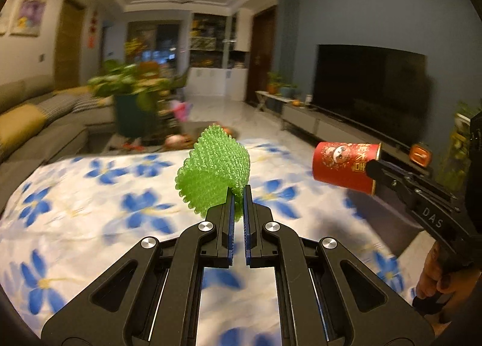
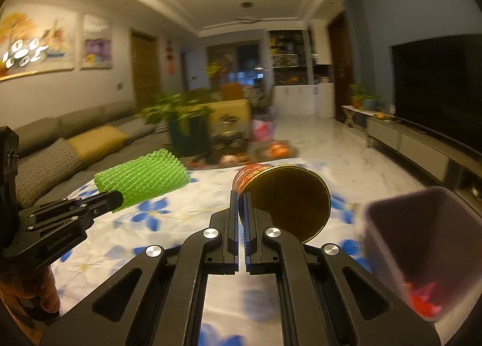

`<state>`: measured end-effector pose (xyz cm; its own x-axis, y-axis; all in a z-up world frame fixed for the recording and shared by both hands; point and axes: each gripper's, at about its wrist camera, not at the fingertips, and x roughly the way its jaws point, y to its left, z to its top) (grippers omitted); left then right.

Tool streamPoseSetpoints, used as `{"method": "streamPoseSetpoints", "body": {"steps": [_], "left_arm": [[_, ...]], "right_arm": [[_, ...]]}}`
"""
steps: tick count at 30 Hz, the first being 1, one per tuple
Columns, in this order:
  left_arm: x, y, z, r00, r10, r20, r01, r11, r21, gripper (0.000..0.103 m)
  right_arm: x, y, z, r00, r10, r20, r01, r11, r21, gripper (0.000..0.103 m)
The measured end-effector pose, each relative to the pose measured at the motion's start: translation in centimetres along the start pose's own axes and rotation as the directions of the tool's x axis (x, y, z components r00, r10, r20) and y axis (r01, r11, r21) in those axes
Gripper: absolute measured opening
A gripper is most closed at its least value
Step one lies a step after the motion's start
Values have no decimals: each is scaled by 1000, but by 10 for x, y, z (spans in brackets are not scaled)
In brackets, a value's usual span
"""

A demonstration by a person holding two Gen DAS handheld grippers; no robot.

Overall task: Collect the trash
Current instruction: 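Lift and carry the green net and red can over the grey bin, then open both tools over the grey bin to drop net and can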

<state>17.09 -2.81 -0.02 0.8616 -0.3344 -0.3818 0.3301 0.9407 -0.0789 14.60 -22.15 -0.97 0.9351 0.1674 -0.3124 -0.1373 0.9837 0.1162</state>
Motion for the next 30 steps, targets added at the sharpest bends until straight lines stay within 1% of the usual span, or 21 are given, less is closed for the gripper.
{"method": "streamPoseSetpoints", "body": {"steps": [2, 3, 5, 8, 12, 16, 18, 23, 25, 27, 28, 29, 30], "left_arm": [[11, -31, 7, 998, -61, 9, 61, 997, 39, 4], [17, -45, 9, 996, -89, 12, 88, 995, 55, 5], [28, -70, 12, 991, -137, 8, 136, 988, 78, 4], [51, -112, 17, 975, -220, -6, 220, 970, 100, 5], [74, -152, 17, 953, -303, -25, 303, 946, 114, 5], [93, -185, 14, 930, -364, -41, 367, 921, 129, 5], [106, -196, 10, 915, -400, -58, 404, 907, 118, 5], [127, -205, 0, 891, -443, -103, 453, 886, 102, 5], [133, -208, -3, 883, -456, -109, 466, 880, 95, 5], [135, -208, -7, 872, -473, -124, 485, 870, 93, 9], [135, -207, -8, 873, -472, -127, 484, 870, 93, 19], [135, -204, -10, 873, -470, -128, 482, 871, 93, 33], [135, -200, -11, 871, -475, -125, 486, 870, 85, 38]], "right_arm": [[-11, -25, 0, 998, -66, 19, 66, 998, 23, 4], [-17, -40, 0, 994, -108, 29, 106, 993, 41, 4], [-28, -63, -1, 986, -161, 40, 158, 985, 74, 4], [-46, -100, -2, 966, -250, 61, 241, 962, 126, 4], [-57, -127, -5, 947, -312, 72, 298, 942, 156, 4], [-61, -140, -7, 938, -337, 77, 321, 932, 168, 4], [-61, -145, -9, 936, -343, 77, 325, 928, 181, 4], [-60, -154, -14, 936, -346, 67, 326, 923, 202, 4], [-59, -155, -14, 940, -337, 62, 318, 925, 209, 4], [-55, -155, -12, 944, -326, 54, 308, 928, 211, 4], [-53, -155, -12, 945, -324, 51, 306, 928, 214, 4], [-52, -156, -12, 947, -316, 53, 298, 929, 220, 6], [-50, -157, -12, 951, -306, 50, 287, 930, 228, 9]]}}
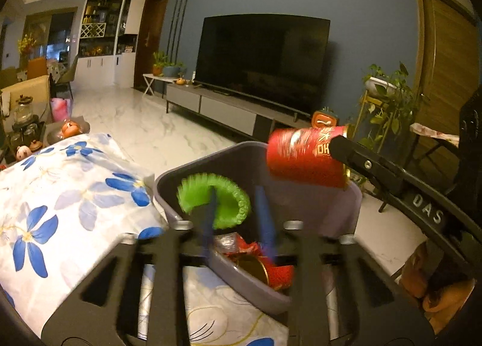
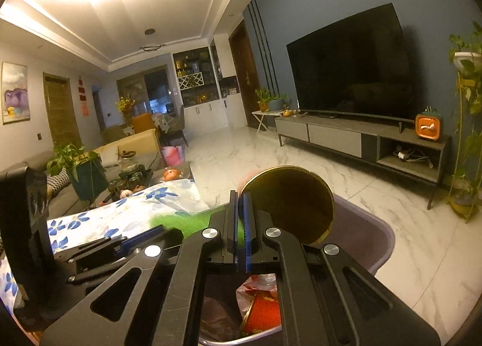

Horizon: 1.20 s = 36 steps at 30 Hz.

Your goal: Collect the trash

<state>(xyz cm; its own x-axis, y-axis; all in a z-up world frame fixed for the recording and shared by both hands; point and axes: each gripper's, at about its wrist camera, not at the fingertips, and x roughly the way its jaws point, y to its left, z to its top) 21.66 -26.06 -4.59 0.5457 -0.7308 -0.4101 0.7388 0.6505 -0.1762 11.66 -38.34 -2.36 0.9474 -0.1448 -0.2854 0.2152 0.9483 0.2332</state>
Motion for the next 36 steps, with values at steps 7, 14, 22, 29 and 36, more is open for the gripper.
{"method": "streamPoseSetpoints", "body": {"steps": [7, 14, 22, 29, 36], "left_arm": [[-26, 21, -11, 994, 104, 22, -102, 993, -64, 72], [-79, 39, -26, 938, 347, 18, -343, 934, -102, 90], [-158, 47, -46, 878, 479, 14, -471, 868, -160, 97], [-218, 34, -62, 822, 568, 40, -559, 819, -129, 97], [-266, 25, -75, 801, 597, 57, -585, 798, -145, 97]], "right_arm": [[-6, 0, 0, 999, -36, 15, 36, 999, -3, 65], [-36, 35, -14, 992, -118, 33, 121, 986, -115, 94], [-74, 81, -32, 988, -153, 24, 154, 966, -206, 97], [-112, 117, -48, 991, -132, 17, 132, 957, -256, 97], [-154, 139, -56, 994, -107, 21, 109, 960, -257, 97]]}}
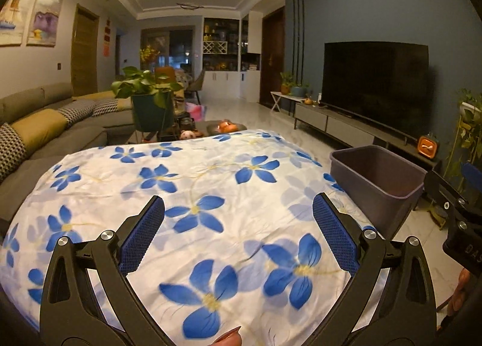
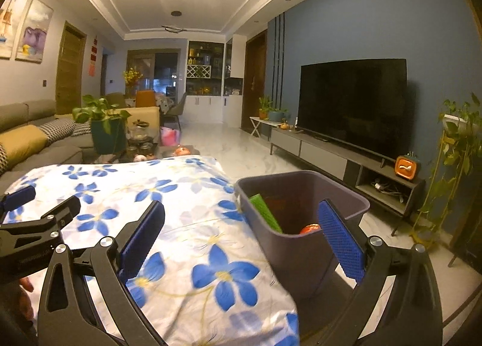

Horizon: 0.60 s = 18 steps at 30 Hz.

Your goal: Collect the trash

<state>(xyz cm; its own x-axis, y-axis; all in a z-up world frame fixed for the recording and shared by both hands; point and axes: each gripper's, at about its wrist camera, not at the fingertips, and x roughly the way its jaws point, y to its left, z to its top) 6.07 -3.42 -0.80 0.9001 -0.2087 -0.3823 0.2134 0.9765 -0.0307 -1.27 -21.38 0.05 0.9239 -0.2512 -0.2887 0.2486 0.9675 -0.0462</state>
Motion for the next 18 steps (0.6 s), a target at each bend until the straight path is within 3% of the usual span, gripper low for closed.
{"method": "streamPoseSetpoints", "body": {"steps": [18], "left_arm": [[-47, 16, -16, 1000, 3, 2, -3, 1000, -19, 97]], "right_arm": [[-46, 14, -7, 1000, -21, 20, 21, 1000, 4, 97]]}}
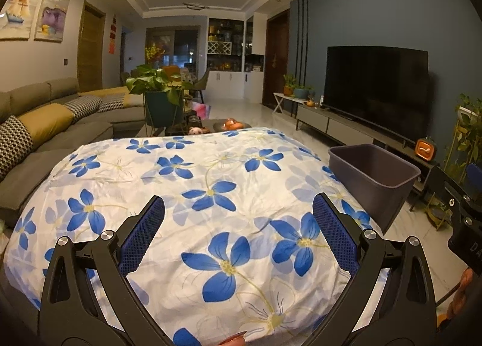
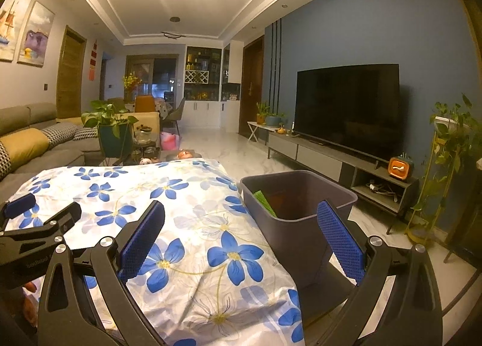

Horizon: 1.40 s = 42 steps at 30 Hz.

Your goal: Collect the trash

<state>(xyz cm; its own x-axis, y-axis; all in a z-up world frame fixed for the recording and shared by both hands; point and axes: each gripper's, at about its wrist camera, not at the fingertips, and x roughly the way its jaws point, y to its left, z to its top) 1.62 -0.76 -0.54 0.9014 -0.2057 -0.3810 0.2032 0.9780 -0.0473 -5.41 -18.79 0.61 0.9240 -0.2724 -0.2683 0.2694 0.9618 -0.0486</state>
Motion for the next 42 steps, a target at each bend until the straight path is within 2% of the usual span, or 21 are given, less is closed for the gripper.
{"method": "streamPoseSetpoints", "body": {"steps": [42], "left_arm": [[-19, -1, 7, 999, -10, 39, 10, 1000, -3, 97]], "right_arm": [[-2, 10, -4, 1000, 25, 1, -25, 1000, 13, 97]]}}
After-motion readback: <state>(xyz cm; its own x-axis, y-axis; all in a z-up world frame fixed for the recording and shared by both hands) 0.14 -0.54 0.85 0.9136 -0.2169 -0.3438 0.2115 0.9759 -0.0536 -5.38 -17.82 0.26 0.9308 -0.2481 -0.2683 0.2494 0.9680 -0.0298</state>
